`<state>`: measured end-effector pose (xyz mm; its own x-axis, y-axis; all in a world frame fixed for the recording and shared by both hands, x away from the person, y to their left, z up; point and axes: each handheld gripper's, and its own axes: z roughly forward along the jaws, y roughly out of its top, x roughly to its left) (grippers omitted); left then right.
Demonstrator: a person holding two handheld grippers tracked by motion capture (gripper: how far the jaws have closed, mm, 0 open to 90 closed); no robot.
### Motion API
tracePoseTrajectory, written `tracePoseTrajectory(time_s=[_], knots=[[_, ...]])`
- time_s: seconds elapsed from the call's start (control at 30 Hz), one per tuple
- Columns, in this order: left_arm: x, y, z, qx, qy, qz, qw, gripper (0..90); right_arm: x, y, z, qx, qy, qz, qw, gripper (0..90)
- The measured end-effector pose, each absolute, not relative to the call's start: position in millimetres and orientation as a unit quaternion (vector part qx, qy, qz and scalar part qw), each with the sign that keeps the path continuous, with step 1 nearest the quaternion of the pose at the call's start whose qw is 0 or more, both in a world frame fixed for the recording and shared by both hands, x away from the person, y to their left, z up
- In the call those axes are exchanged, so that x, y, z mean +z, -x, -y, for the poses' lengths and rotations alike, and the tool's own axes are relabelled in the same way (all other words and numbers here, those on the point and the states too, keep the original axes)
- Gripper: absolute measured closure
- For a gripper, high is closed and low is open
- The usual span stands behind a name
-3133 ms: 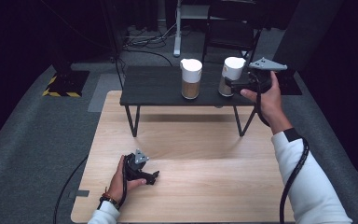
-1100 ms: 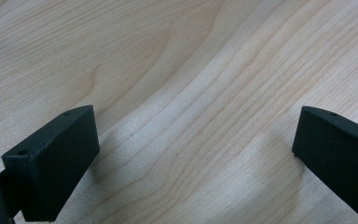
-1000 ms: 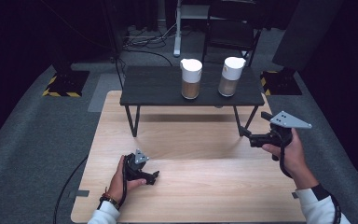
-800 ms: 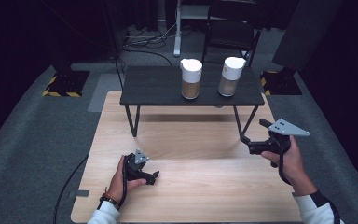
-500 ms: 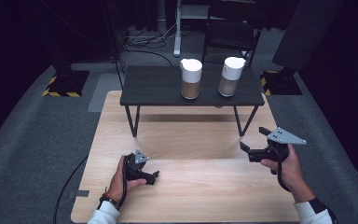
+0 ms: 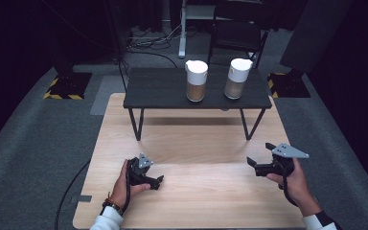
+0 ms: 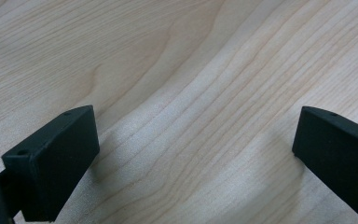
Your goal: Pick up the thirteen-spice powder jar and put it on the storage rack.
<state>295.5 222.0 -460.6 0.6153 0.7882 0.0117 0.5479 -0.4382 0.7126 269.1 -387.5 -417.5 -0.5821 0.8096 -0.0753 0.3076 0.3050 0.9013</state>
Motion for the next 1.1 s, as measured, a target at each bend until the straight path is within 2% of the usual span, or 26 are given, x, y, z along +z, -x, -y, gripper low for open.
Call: tracePoseTrajectory(time_s=[0.57,1.1], knots=[[-461,-296,-222,0.174,-0.83,-0.402,0.345,0.4,-446,-267,387,0.425,-0.378,-0.786,0.243,2.0],[-461,-296,-222,0.174,-0.83,-0.402,0.345,0.4,-456,-272,386,0.407,-0.389,-0.796,0.221,2.2]])
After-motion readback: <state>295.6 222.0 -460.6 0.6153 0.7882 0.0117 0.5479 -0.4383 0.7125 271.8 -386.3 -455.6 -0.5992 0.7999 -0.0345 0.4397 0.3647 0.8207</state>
